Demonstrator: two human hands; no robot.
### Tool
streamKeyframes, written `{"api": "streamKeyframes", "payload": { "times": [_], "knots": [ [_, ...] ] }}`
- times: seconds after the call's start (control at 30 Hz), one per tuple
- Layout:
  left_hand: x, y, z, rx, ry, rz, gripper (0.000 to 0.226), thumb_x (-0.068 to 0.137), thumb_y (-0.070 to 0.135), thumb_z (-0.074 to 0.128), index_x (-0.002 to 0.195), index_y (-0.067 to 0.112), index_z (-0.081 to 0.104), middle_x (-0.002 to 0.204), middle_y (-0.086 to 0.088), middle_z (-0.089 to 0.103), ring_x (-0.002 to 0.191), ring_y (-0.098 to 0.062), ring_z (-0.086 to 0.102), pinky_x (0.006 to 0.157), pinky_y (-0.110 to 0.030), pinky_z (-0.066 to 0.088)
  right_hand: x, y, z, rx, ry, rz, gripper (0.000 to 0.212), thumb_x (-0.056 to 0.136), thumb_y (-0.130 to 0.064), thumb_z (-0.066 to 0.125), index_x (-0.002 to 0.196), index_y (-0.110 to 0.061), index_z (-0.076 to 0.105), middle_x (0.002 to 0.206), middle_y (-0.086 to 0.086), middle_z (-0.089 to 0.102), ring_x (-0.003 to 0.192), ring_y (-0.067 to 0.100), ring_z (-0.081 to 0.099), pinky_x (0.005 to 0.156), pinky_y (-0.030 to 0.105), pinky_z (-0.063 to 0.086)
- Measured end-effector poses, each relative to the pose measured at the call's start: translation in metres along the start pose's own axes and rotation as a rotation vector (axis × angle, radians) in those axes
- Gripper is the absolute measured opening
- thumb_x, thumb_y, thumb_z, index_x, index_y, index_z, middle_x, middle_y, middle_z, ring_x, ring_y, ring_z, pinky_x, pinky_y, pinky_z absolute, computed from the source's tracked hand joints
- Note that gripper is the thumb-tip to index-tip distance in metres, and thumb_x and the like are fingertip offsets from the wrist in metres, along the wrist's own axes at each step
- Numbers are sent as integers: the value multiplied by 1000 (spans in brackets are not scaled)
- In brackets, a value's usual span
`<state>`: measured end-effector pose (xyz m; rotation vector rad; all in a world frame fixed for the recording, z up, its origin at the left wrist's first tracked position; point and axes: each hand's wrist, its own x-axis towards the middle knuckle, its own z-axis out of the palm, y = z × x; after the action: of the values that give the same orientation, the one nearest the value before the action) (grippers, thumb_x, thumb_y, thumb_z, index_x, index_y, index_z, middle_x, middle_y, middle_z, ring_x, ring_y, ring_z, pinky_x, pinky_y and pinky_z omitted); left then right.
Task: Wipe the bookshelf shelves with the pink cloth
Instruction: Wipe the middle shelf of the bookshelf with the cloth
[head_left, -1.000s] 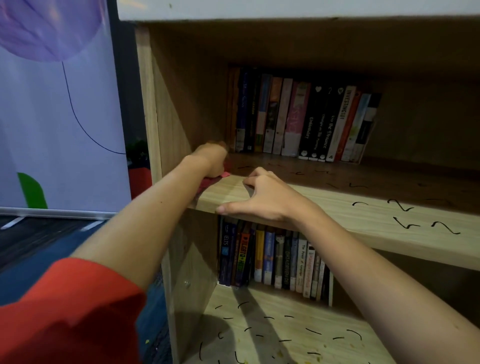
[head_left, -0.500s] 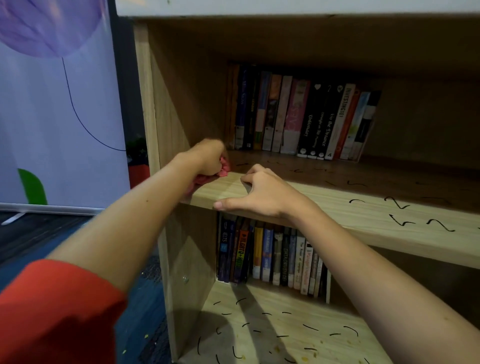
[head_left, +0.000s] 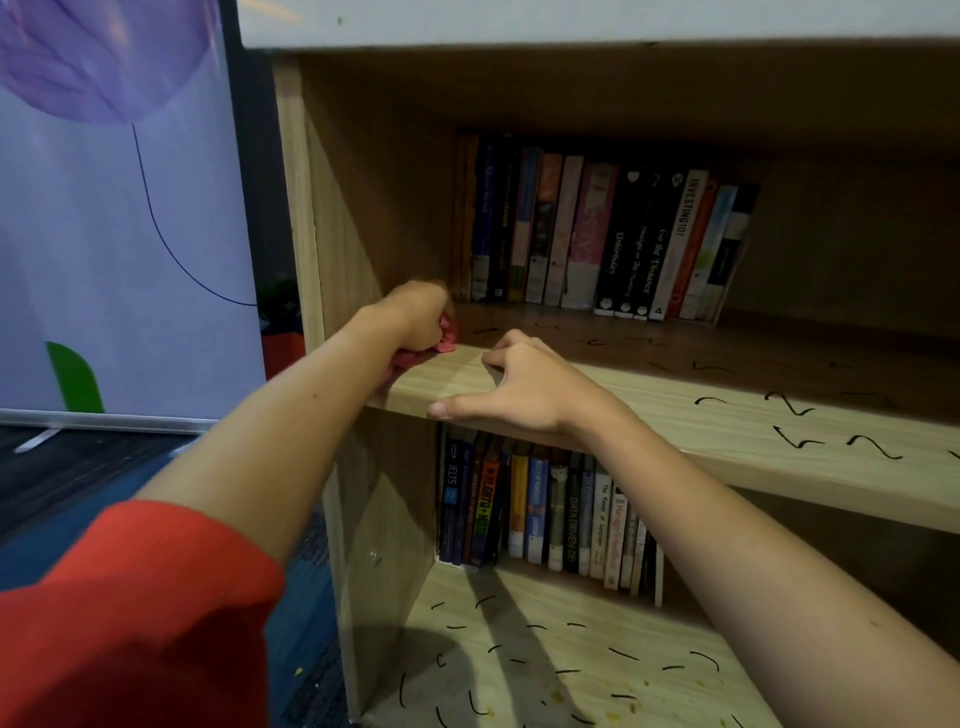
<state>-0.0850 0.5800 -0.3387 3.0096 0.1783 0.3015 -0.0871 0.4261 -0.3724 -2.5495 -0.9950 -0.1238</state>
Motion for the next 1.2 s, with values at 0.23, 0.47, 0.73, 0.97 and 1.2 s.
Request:
{"api": "streamKeyframes", "payload": {
  "times": [0.23,0.47,0.73,0.97,1.2],
  "knots": [
    [-34,-16,-34,58,-152,-7,24,87,0,51,100,11,69,75,5,59,69,-14,57,57,-21,44,2,3,2,-14,-25,15,67,61,-76,63,85,-13,57,128,0,44,122,19,37,90,35,38],
    [-4,10,4,154,23,-44,32,89,4,57,121,4,55,117,-16,59,107,-30,58,86,-35,47,1,1,1,-1,2,-3,96,63,-74,64,125,-2,54,127,2,44,118,19,39,93,34,38],
    [-33,-11,-11,-131,-76,93,31,88,-1,52,109,16,69,103,-2,68,88,-18,63,81,-31,52,4,4,2,-22,0,4,74,60,-76,63,93,-10,62,121,0,46,115,19,41,84,33,40],
    [-70,-16,-15,18,0,-3,32,89,1,52,118,10,62,83,3,59,70,-11,53,65,-21,41,-7,-5,-1,-194,121,2,73,59,-84,56,73,-13,62,112,0,52,102,20,50,78,36,46],
    [-89,14,5,-126,122,73,32,87,9,60,119,11,61,104,0,59,91,-13,53,79,-23,41,-45,7,-15,-318,120,-26,75,79,-72,45,116,-8,63,122,6,51,111,22,50,85,34,44]
  ]
}}
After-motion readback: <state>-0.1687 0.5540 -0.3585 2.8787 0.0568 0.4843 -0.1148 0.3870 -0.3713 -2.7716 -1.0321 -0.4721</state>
